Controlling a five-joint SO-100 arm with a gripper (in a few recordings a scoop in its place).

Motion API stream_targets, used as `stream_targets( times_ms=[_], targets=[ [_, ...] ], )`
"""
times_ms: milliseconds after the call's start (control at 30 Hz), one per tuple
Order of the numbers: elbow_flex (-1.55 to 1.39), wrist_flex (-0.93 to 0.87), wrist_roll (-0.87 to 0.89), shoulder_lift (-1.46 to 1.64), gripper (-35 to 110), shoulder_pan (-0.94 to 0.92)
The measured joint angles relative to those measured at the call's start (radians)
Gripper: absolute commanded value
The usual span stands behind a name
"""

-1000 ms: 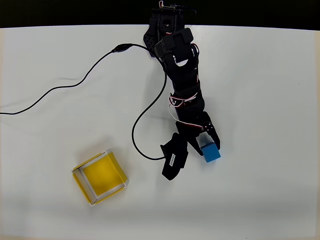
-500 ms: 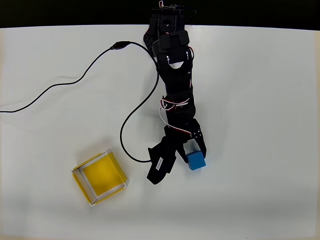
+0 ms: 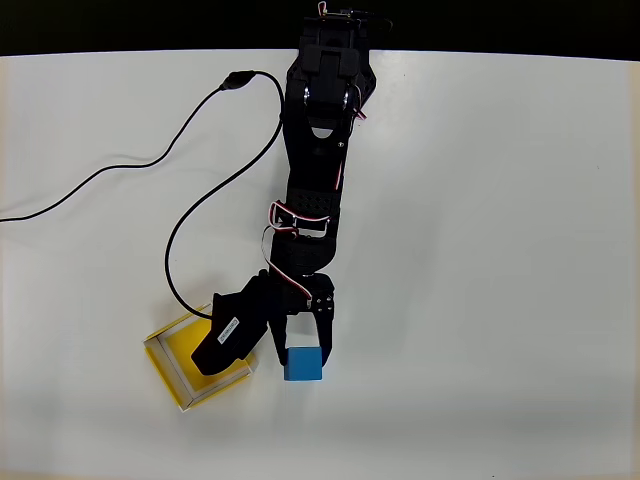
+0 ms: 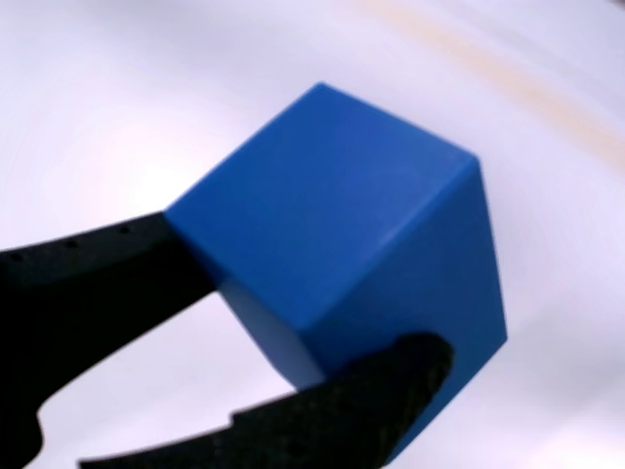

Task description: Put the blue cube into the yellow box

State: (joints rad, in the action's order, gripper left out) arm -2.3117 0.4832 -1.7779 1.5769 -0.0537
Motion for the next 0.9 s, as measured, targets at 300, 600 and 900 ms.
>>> stream_targets(
  times_ms=[300,600,900],
  targets=[
    [0.106,-0.037,-0.008,0.025,9,-0.232],
    [0.268,-0.087,0.029,-0.058,9,-0.411],
    [0.360,-0.089,0.055,-0.206,9,-0.426]
  ],
)
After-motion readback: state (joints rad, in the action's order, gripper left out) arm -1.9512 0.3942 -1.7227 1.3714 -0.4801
